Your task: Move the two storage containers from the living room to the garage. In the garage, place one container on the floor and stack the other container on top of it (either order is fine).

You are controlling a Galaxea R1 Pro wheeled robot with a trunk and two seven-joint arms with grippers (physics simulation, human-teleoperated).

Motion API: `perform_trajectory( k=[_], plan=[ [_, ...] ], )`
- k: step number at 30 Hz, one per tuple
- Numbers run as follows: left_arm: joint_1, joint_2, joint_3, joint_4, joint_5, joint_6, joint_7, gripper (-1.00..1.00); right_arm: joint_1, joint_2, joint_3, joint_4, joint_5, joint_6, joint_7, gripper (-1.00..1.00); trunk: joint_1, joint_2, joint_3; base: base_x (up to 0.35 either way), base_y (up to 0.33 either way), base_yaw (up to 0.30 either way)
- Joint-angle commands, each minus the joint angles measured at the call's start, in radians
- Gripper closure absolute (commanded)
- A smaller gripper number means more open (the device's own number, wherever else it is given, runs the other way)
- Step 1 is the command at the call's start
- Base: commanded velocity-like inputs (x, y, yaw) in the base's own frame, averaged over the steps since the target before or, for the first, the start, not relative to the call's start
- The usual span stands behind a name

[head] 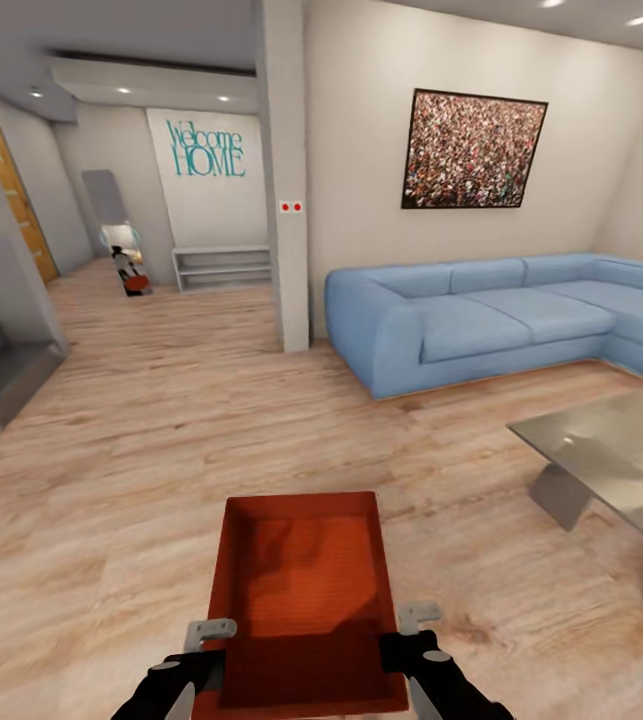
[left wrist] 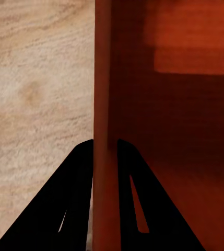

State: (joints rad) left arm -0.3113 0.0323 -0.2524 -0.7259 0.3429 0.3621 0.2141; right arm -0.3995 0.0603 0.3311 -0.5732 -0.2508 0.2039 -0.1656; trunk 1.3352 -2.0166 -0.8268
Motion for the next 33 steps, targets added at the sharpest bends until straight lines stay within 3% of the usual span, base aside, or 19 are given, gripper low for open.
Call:
perform_trajectory(
  k=[1,7,33],
  plan=[
    [0.000,0.001,-0.011,0.000,0.019,0.003,0.013,1.00,-0.001,0.000,0.006,-0.014,-0.013,0.003,-0.005,1.00,0.000,0.000,-0.001,0.257,0.274,0.254],
    [0.000,0.001,-0.011,0.000,0.019,0.003,0.013,1.00,-0.001,0.000,0.006,-0.014,-0.013,0.003,-0.005,1.00,0.000,0.000,-0.001,0.264,0.262,0.197],
    [0.000,0.001,-0.011,0.000,0.019,0.003,0.013,1.00,-0.001,0.000,0.006,-0.014,-0.013,0.003,-0.005,1.00,0.000,0.000,-0.004,0.272,0.250,0.058]
  ],
)
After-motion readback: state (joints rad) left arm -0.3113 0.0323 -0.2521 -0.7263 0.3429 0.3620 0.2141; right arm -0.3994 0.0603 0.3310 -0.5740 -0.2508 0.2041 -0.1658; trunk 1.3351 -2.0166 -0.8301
